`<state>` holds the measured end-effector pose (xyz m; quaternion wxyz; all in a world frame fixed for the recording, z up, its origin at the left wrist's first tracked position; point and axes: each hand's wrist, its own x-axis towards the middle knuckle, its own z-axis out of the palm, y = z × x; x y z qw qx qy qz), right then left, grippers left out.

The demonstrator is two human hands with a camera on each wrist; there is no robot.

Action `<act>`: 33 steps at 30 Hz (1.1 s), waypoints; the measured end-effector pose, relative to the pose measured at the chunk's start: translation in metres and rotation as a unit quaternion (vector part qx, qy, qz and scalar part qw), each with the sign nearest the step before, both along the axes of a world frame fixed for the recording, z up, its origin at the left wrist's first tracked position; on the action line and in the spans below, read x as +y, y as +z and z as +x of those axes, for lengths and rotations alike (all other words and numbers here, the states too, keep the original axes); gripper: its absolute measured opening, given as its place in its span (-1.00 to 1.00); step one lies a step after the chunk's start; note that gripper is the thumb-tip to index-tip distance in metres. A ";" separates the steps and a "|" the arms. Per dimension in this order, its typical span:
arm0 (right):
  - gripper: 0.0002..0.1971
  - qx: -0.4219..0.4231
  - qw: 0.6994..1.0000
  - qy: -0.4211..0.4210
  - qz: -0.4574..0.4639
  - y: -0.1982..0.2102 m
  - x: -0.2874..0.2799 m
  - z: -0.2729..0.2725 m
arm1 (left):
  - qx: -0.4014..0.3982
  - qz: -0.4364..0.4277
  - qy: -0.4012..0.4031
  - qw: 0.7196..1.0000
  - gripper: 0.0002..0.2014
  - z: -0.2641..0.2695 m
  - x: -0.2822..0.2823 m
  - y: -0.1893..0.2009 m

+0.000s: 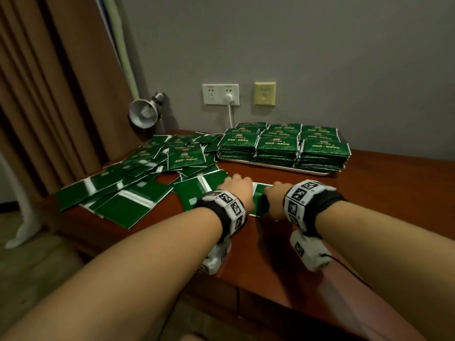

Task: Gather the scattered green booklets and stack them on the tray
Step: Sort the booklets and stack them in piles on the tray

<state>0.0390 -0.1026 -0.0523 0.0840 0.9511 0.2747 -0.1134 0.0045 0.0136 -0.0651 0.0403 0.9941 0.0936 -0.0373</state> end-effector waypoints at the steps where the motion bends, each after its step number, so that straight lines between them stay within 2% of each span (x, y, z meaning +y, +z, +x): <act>1: -0.46 -0.007 1.000 -0.006 -0.014 0.000 0.001 -0.002 | -0.008 0.007 0.006 1.000 -0.59 0.000 -0.001 0.000; 7: -0.35 -0.045 0.998 -0.014 -0.032 -0.008 0.007 -0.001 | -0.023 -0.005 0.093 0.995 -0.53 0.004 0.004 -0.008; 10: -0.26 -0.050 0.998 -0.023 -0.029 -0.011 0.011 0.001 | 0.017 -0.015 0.122 0.992 -0.50 0.009 0.006 -0.014; 13: -0.16 -0.051 0.998 -0.020 -0.015 -0.016 0.009 0.005 | 0.029 0.008 0.120 0.992 -0.48 0.012 0.008 -0.014; 17: -0.15 -0.075 0.997 -0.022 -0.011 -0.019 0.007 0.004 | 0.037 0.012 0.098 0.994 -0.62 0.017 0.020 -0.018; 23: -0.24 -0.070 0.997 -0.019 -0.010 -0.020 0.009 0.003 | -0.017 -0.044 0.108 0.993 -0.23 0.014 0.042 -0.024; 25: -0.27 -0.051 0.999 -0.007 -0.005 -0.019 0.008 0.003 | -0.028 -0.042 0.098 0.994 -0.23 0.010 0.043 -0.025; 28: -0.28 -0.056 0.998 -0.005 -0.008 -0.017 0.007 -0.001 | 0.016 -0.017 0.088 0.996 -0.29 0.003 0.035 -0.022; 30: -0.26 -0.055 0.998 0.002 -0.004 -0.016 0.005 -0.001 | 0.038 -0.002 0.077 0.996 -0.24 0.002 0.028 -0.019; 33: -0.20 -0.058 0.998 0.018 -0.002 -0.017 0.001 -0.003 | 0.023 -0.003 0.045 0.999 -0.28 0.003 0.016 -0.017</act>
